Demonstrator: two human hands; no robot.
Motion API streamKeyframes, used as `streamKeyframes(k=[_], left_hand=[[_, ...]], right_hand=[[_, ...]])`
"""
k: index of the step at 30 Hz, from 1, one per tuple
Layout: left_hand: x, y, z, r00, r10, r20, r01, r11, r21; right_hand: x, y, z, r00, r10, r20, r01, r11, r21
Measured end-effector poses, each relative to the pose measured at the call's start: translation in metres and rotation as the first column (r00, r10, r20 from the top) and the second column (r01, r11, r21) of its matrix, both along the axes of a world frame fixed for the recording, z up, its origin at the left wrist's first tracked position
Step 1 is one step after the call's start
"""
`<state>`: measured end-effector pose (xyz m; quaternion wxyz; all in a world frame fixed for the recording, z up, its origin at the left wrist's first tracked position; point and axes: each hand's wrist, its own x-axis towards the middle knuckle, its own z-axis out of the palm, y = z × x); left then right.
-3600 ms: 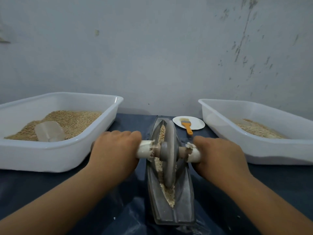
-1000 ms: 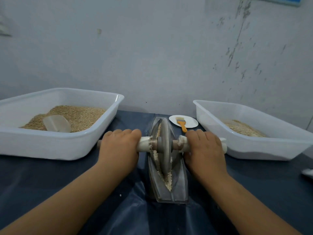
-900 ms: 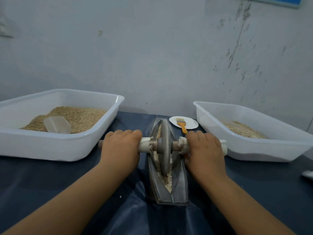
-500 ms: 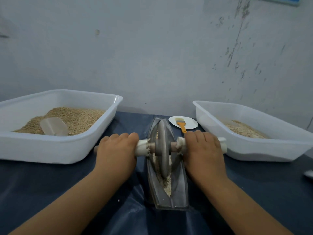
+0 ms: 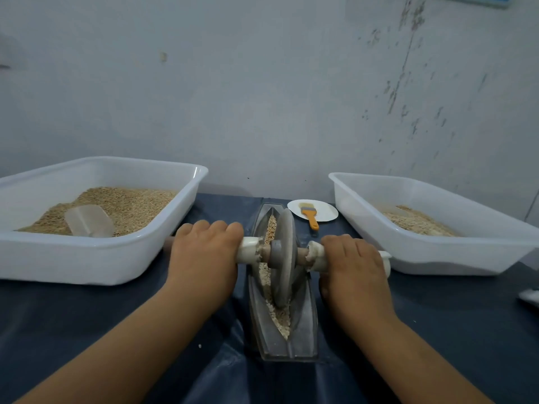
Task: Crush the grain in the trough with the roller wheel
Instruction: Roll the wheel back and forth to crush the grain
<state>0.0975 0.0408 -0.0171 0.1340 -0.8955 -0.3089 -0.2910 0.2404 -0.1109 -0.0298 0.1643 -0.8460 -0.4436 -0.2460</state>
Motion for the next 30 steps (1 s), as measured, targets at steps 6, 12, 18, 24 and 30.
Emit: streamKeyframes(k=[6,12,18,24,30], left_hand=[[-0.026,-0.008,-0.015,0.983,-0.148,0.106,0.146,0.989,0.032],[-0.007,0.004,-0.008,1.0,-0.007,-0.018,0.006,0.999,-0.04],[-0.017,-0.002,-0.014,0.997,-0.061,0.037,0.064,0.994,-0.087],[-0.032,-0.003,-0.016,0.982,-0.166,0.094,0.165,0.986,0.01],[0.002,0.012,-0.005,0.999,0.027,-0.041,-0.03,0.996,-0.085]], right_hand=[[-0.004,-0.027,-0.017,0.977,0.086,0.197,-0.115,0.984,0.137],[0.007,0.007,0.006,0.997,0.025,0.076,-0.02,0.998,-0.055],[0.0,-0.006,0.0,0.985,0.053,0.161,-0.062,0.997,0.048],[0.006,-0.018,-0.011,0.973,0.109,0.202,-0.135,0.984,0.118],[0.008,0.013,0.008,0.995,0.015,0.095,-0.008,0.997,-0.076]])
